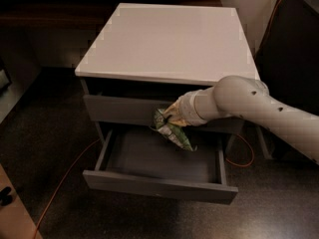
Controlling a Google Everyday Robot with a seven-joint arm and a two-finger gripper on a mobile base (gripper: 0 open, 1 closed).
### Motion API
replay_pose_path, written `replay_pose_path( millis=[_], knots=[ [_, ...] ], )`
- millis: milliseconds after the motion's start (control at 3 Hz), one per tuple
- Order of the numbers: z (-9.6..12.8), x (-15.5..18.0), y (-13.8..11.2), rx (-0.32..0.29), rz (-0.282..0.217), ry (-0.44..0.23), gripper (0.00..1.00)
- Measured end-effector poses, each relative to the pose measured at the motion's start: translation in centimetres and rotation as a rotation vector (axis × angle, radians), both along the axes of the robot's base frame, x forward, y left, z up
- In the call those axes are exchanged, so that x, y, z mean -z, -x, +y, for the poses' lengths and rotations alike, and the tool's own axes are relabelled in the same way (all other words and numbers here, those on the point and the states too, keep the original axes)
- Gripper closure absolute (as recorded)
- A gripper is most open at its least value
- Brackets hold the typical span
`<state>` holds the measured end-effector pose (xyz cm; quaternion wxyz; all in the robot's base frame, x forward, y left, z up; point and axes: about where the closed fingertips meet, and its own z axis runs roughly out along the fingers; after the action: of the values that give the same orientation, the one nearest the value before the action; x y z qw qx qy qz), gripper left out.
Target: Pick green jalapeno chip bag from middle drawer and place on counter
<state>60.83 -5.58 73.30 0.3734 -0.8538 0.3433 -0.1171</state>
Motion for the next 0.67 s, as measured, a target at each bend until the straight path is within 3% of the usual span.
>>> replay_pose_path(
  millis=[333,667],
  knots=[
    [-1.03,-3.47,-0.25,-0.032,-0.047,-0.025,1.00],
    [-1.08,-3.53,-0.26,-0.032,-0.047,-0.026,1.00]
  ],
)
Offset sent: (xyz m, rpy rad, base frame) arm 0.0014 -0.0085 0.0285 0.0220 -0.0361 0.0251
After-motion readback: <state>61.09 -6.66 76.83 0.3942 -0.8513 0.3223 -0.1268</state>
